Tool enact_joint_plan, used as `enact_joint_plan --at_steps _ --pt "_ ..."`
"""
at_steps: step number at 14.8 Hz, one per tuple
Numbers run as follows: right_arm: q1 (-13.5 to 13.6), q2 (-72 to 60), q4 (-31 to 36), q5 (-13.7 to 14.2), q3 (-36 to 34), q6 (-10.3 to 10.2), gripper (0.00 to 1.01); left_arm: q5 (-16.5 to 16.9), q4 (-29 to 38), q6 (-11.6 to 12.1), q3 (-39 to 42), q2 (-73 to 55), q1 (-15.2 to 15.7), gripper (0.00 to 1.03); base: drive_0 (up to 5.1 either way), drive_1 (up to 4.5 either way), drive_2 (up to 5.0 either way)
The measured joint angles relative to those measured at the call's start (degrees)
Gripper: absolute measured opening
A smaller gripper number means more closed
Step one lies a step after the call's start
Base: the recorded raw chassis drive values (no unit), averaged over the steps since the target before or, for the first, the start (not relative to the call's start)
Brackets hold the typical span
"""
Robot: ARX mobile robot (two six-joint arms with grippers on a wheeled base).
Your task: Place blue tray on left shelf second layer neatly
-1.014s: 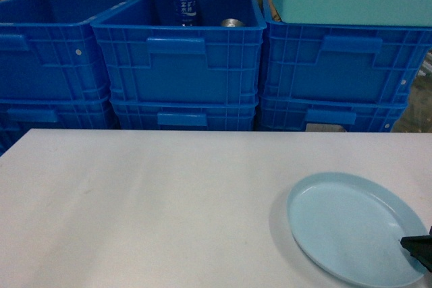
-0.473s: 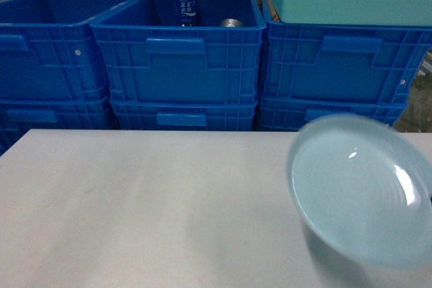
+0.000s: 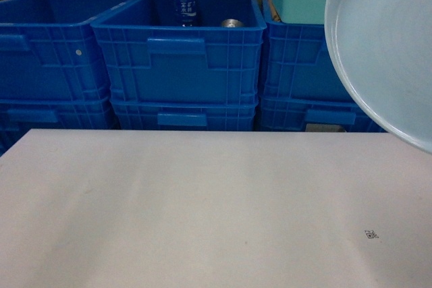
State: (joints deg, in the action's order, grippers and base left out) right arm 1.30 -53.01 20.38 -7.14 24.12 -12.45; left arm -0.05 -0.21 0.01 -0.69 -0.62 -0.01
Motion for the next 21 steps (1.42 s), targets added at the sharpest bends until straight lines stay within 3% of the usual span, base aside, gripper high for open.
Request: enact_joint_plan --at_steps 2,3,4,8,11,12,21 --pt "3.3 7.43 -2.19 6.16 -3.3 4.07 0.02 0.02 0.0 0.0 0.0 0.0 0.0 0.98 0.0 0.0 0.0" --pt "3.5 12.35 -3.63 8.59 -5.29 5.07 0.02 0.0 0.0 0.0 0.0 0.0 0.0 0.98 0.0 0.0 0.0" --pt "1.46 11.96 -0.7 9.68 -7.5 5.09 0.02 0.0 0.02 0.02 0.0 0.0 0.0 0.98 0.0 0.0 0.0" --pt "-1.31 2.8 8.33 7.5 -9.22 7.02 0.02 0.0 0.0 0.0 0.0 0.0 0.0 0.98 0.0 0.0 0.0" --pt "-0.07 4.28 7.48 7.21 -10.23 9.11 0.02 0.0 0.0 0.0 0.0 0.0 0.0 0.98 0.0 0.0 0.0" --pt "-0.24 4.92 7.54 5.05 -10.62 9.07 0.02 0.0 0.0 0.0 0.0 0.0 0.0 0.98 0.0 0.0 0.0" --pt "-0.59 5.14 7.65 4.96 -10.64 9.07 0.02 0.0 0.0 0.0 0.0 0.0 0.0 0.98 0.0 0.0 0.0"
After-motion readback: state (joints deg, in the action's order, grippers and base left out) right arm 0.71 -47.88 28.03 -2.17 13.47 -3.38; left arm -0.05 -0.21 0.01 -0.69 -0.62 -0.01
